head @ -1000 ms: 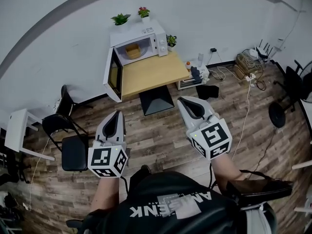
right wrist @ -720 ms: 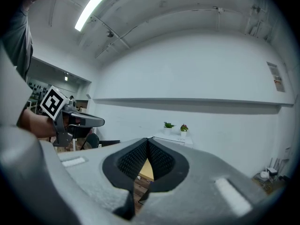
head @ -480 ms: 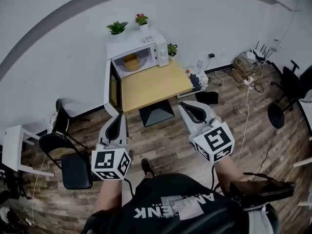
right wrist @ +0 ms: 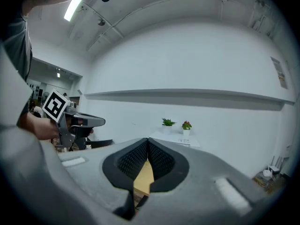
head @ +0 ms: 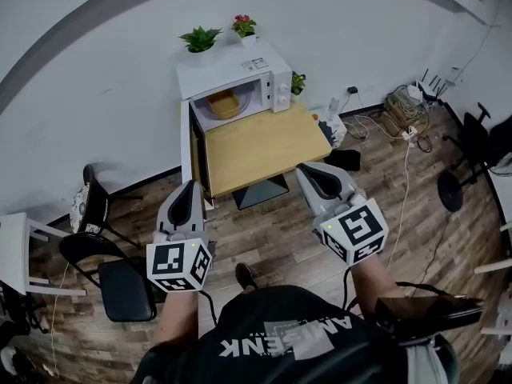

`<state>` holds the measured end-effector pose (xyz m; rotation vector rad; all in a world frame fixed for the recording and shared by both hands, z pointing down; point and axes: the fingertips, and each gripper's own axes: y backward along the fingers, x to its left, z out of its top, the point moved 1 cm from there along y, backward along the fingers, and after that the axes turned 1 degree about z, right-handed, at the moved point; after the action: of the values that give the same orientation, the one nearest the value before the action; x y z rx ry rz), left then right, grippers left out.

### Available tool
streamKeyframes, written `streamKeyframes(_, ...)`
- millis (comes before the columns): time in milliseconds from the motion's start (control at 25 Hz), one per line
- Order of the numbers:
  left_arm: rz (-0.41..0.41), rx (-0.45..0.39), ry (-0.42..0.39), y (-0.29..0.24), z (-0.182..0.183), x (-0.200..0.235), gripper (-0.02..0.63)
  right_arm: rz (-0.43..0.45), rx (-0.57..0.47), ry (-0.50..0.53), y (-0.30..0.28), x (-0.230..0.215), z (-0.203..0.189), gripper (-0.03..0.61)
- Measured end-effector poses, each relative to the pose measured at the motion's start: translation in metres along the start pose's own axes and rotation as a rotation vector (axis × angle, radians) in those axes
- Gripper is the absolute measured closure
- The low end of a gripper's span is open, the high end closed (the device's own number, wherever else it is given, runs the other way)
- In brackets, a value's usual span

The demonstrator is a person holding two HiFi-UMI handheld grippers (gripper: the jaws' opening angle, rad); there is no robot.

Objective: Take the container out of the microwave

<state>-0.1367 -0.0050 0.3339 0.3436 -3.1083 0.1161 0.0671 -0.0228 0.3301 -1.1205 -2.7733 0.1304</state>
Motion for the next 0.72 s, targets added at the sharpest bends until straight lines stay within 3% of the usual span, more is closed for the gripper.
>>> streamKeyframes(720,-0.096,-0.007,0.042,-0.074,0.001,0.123,0.612,-0.049,0.017,-0.011,-0.144,0.011,0.024,0.571)
